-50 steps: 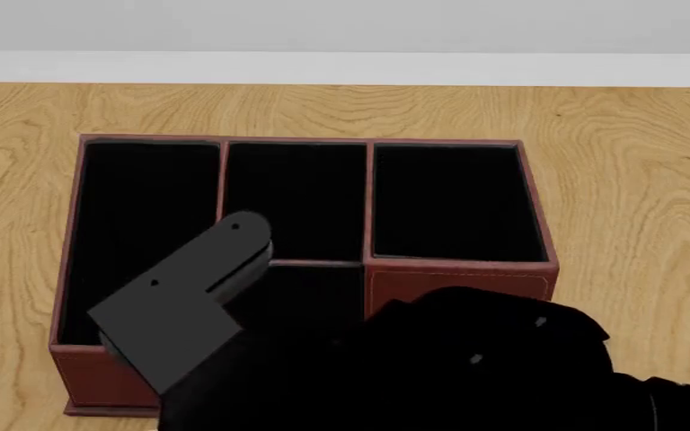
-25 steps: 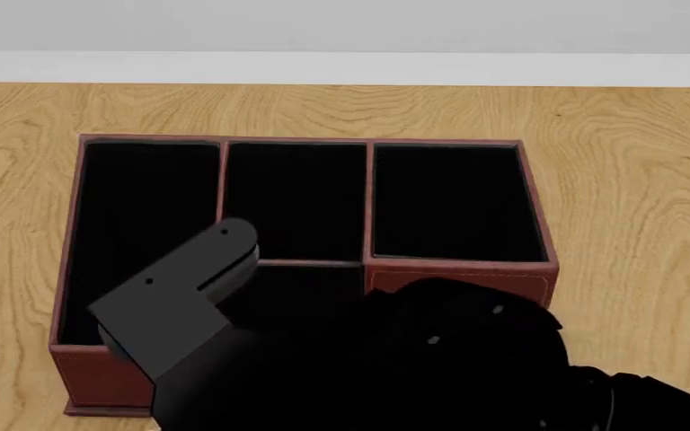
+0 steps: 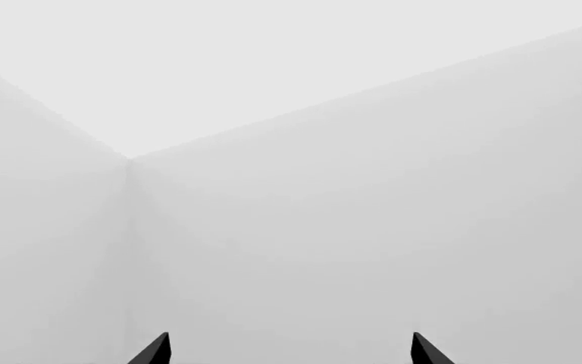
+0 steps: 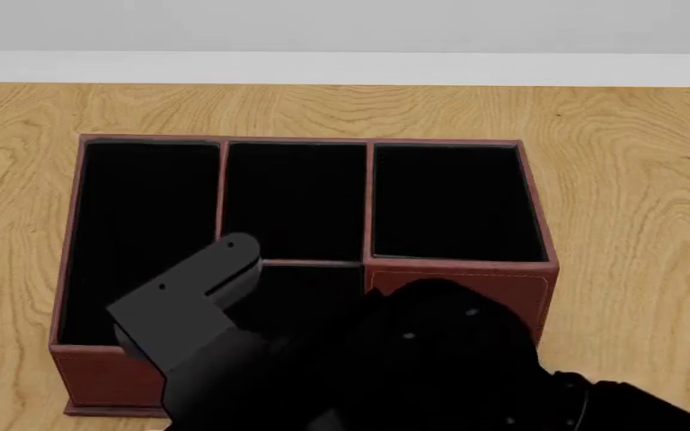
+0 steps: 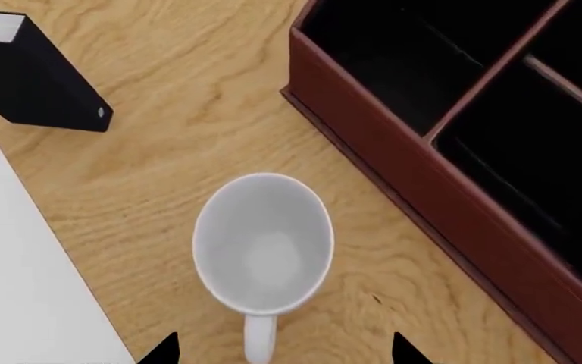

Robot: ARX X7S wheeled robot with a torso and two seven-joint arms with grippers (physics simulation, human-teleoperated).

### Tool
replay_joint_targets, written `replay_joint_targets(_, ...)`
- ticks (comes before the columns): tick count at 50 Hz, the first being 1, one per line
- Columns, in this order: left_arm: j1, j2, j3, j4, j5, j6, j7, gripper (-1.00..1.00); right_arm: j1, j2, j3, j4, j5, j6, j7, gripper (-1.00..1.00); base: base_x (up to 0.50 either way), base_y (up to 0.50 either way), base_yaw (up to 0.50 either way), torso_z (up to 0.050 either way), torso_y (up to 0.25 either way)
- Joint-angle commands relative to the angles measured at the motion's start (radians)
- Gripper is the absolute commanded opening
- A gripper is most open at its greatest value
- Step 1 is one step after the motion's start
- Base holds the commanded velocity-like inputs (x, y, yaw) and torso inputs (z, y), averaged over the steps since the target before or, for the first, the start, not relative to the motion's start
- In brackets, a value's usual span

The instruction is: Pick up the white mug and place it to the right of the caddy.

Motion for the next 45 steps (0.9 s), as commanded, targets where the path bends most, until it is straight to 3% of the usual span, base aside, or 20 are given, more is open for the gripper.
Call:
replay_joint_targets(1, 0.003, -0.003, 0.001, -0.01, -0.002, 0.012, 0.0, 1.0, -0.01, -0.015, -0.01, 0.04, -0.049, 0.005, -0.051, 1.0, 0.0, 0.0, 0.0, 0.0, 0.0)
replay_joint_targets(45, 0.047, -0.009, 0.009, -0.07, 0.005, 0.093, -0.002, 1.0, -0.048, -0.062, -0.075, 0.145, -0.206, 0.003, -0.229, 1.0, 0.0, 0.0, 0.0, 0.0, 0.0)
